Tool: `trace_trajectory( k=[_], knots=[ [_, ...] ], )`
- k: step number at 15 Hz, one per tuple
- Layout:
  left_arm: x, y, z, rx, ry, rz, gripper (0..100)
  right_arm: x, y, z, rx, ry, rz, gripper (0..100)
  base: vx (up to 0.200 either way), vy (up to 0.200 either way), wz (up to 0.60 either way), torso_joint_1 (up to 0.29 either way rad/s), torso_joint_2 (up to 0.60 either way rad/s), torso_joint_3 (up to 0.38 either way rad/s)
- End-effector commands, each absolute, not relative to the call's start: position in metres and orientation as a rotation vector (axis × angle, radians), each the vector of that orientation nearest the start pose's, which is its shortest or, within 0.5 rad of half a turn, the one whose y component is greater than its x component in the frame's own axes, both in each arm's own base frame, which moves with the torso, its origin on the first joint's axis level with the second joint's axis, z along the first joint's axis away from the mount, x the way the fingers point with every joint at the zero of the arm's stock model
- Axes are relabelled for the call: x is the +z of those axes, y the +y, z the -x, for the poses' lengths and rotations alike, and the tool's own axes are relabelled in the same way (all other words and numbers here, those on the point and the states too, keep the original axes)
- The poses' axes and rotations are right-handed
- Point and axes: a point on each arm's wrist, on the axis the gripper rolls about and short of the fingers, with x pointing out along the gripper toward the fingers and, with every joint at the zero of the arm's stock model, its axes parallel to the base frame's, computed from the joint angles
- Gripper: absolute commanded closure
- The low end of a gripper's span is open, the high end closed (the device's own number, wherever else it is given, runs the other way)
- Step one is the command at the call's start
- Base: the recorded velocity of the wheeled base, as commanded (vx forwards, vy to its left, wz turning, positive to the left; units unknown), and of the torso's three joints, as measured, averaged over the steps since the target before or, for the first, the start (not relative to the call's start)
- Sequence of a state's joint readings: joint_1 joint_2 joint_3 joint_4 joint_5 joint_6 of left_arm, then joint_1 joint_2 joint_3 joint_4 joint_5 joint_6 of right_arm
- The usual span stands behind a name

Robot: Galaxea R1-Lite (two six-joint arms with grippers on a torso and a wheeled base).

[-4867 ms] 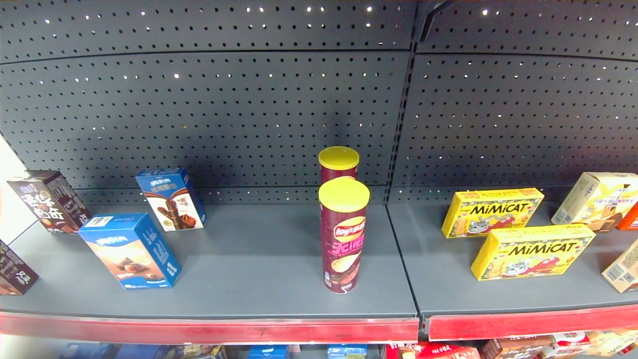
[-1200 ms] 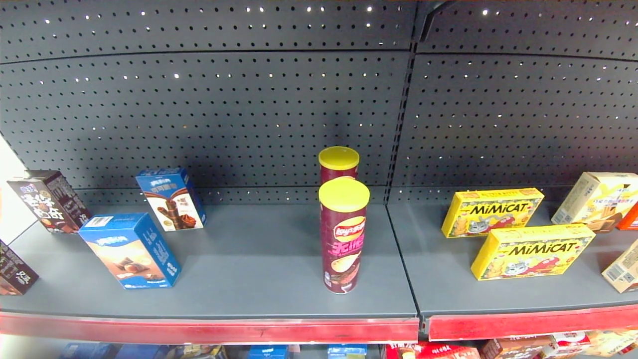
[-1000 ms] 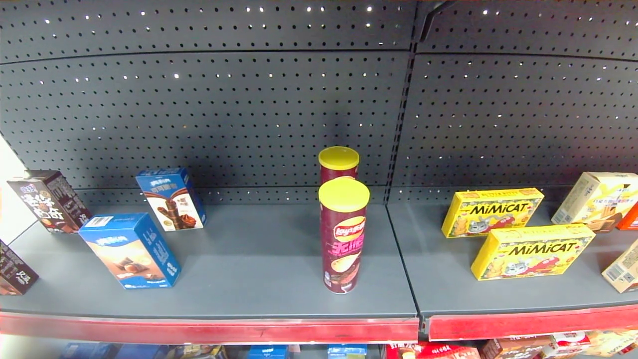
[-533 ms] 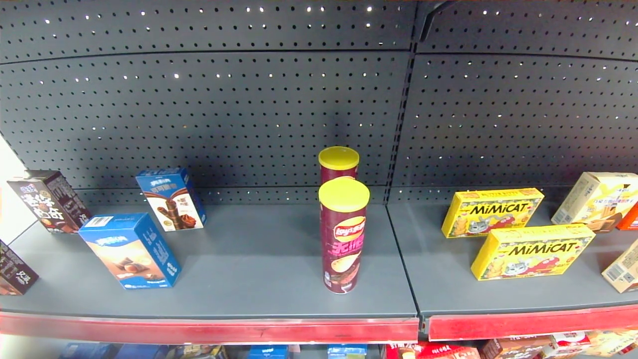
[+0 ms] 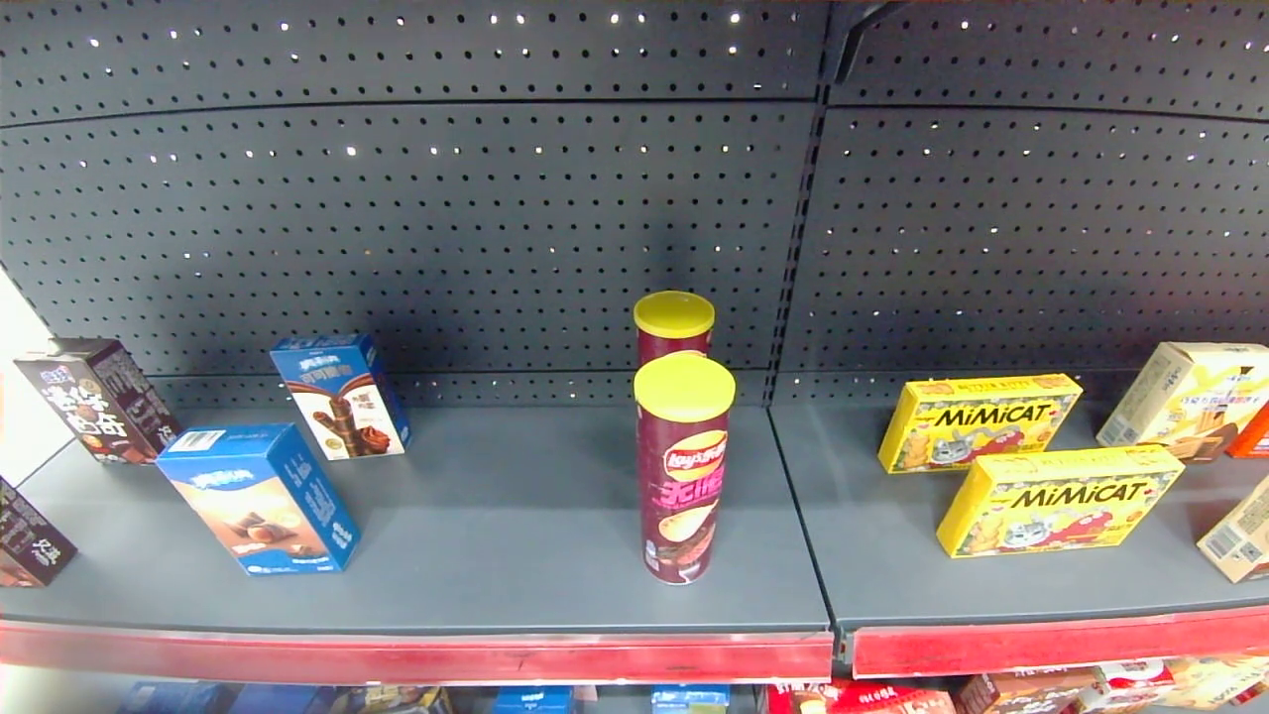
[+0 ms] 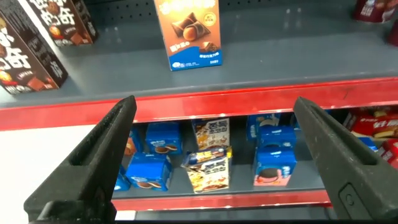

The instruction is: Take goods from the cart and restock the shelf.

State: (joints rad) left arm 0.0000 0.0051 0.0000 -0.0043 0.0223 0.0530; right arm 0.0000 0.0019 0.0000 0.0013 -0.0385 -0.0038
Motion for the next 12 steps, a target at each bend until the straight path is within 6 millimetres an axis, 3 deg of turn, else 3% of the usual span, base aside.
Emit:
trace_trajectory(
  k=[1, 12],
  knots=[
    [0.0761, 0.0006, 0.0223, 0.024, 0.002, -0.051, 0, 0.0754, -0.0009, 0.0227, -0.038, 0.003, 0.005, 0, 0.0, 0.0, 0.0, 0.0, 0.0, 0.0],
    [0.0761, 0.0006, 0.0223, 0.026, 0.001, 0.005, 0, 0.0754, -0.0009, 0.0227, -0.038, 0.003, 0.005, 0, 0.0, 0.0, 0.0, 0.0, 0.0, 0.0]
  ],
)
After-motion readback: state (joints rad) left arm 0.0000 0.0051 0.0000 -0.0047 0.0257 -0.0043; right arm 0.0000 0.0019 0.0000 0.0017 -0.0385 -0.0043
